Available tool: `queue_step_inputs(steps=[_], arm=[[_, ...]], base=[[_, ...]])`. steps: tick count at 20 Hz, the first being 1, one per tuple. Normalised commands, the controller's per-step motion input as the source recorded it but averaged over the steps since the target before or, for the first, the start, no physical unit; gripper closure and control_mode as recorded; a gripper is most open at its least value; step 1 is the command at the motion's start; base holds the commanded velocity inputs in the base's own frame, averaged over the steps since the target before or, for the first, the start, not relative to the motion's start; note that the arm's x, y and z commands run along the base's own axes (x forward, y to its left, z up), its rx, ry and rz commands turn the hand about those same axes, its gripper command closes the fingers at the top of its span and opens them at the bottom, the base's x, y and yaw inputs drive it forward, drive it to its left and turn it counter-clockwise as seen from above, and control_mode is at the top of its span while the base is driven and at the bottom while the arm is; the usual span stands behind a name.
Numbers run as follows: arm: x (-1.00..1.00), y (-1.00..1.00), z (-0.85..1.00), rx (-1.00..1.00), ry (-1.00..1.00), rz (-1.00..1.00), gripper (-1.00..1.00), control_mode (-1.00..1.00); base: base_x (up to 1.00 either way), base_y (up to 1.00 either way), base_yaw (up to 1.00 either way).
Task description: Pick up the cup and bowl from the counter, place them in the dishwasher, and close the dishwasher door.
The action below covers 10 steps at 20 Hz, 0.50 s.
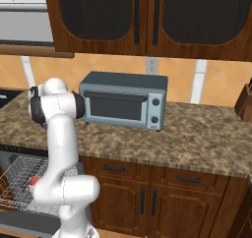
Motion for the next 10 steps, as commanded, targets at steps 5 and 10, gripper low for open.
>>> queue_step_inputs(steps=[5, 10], arm=[[0.00, 0.00, 0.00, 0.00, 0.03, 0.00, 1.00, -1.00], [-0.47, -0.03, 0.00, 0.01, -0.02, 0.00, 1.00, -1.00]], base=[[0.00, 0.00, 0.00], [0.00, 0.00, 0.00]])
